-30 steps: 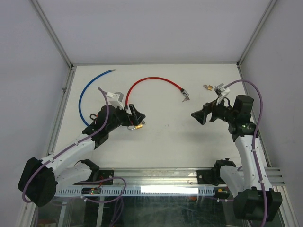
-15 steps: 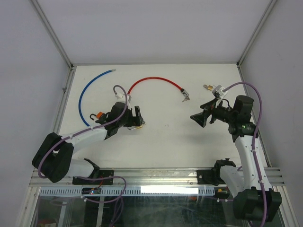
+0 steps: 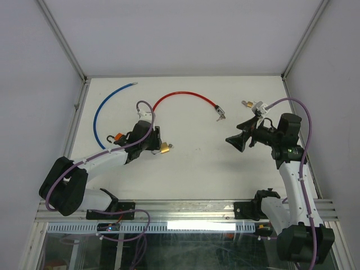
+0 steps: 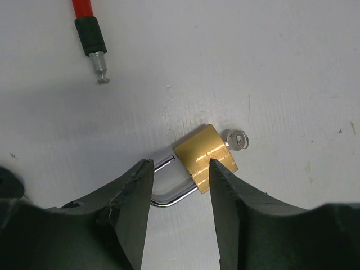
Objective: Lock with the key
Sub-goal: Pick up the lock from the center of the board.
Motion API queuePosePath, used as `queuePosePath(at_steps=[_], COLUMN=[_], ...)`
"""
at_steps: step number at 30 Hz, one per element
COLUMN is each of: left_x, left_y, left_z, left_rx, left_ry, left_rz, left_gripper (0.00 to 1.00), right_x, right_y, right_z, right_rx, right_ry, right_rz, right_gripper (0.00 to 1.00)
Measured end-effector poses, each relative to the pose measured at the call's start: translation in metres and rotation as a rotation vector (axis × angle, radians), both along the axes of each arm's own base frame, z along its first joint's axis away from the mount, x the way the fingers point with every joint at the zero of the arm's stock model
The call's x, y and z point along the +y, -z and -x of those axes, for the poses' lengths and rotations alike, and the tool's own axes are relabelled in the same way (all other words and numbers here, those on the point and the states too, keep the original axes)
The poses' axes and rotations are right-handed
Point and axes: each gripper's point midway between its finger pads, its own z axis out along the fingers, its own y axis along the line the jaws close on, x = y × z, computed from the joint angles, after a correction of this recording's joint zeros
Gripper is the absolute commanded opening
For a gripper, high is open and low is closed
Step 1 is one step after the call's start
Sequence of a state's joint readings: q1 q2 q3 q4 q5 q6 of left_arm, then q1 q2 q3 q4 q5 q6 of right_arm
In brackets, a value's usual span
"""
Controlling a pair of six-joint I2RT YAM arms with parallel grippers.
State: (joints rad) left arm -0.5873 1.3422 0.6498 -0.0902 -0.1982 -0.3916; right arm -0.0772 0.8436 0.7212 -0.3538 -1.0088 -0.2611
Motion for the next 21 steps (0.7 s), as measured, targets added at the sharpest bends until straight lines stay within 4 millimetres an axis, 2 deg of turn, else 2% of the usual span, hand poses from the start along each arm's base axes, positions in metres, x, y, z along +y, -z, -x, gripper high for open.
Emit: queuePosePath(at_steps=[2, 4, 12, 21], left_x=[-0.002, -0.005, -0.017, -0.022], left_y=[0.001, 0.002, -0.006, -0.013], left_z=[0.003, 0.006, 0.011, 0.009], left_rx=[0.009, 0.024, 0.053, 0.091], left_ry=[0.024, 0.056, 0.113, -0.017], left_rz=[-0.003, 0.001, 0.032, 0.125], left_gripper=[0.61, 0.67, 0.7, 0.77], right_x=[0.0, 0.0, 0.002, 0.003], right_y=[0.0, 0.0, -0.001, 0.002], right_z=[0.0, 0.0, 0.002, 0.003], right_rx=[0.0, 0.0, -0.006, 0.0], right_ry=[-0.003, -0.003, -0.017, -0.024], right_rz=[-0.001, -0.002, -0.008, -0.013], right_gripper=[0.93, 0.92, 0.93, 0.92])
